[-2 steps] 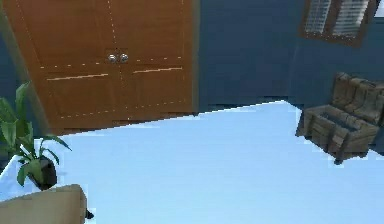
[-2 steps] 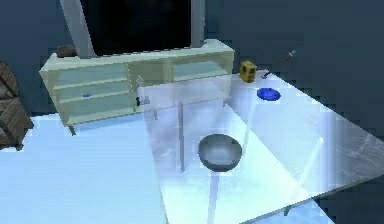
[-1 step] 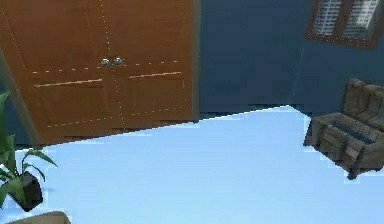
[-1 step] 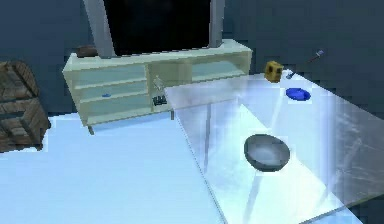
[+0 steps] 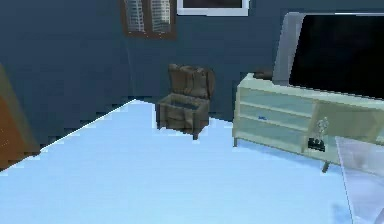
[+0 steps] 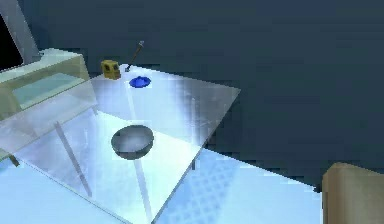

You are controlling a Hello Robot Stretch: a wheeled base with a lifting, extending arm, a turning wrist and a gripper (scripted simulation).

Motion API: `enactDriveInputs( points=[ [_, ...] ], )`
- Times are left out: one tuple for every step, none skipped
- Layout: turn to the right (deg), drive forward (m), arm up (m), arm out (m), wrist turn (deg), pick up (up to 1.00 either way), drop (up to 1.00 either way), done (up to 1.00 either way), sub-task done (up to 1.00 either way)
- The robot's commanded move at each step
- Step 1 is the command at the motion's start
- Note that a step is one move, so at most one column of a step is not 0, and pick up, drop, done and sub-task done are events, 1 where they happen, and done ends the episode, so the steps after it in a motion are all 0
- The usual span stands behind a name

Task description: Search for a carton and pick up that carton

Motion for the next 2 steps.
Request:
enactDriveInputs(
  points=[
    [21.0, 0.00, 0.00, 0.00, 0.0, 0.00, 0.00, 0.00, 0.00],
    [0.0, 1.00, 0.00, 0.00, 0.0, 0.00, 0.00, 0.00, 0.00]
  ],
)
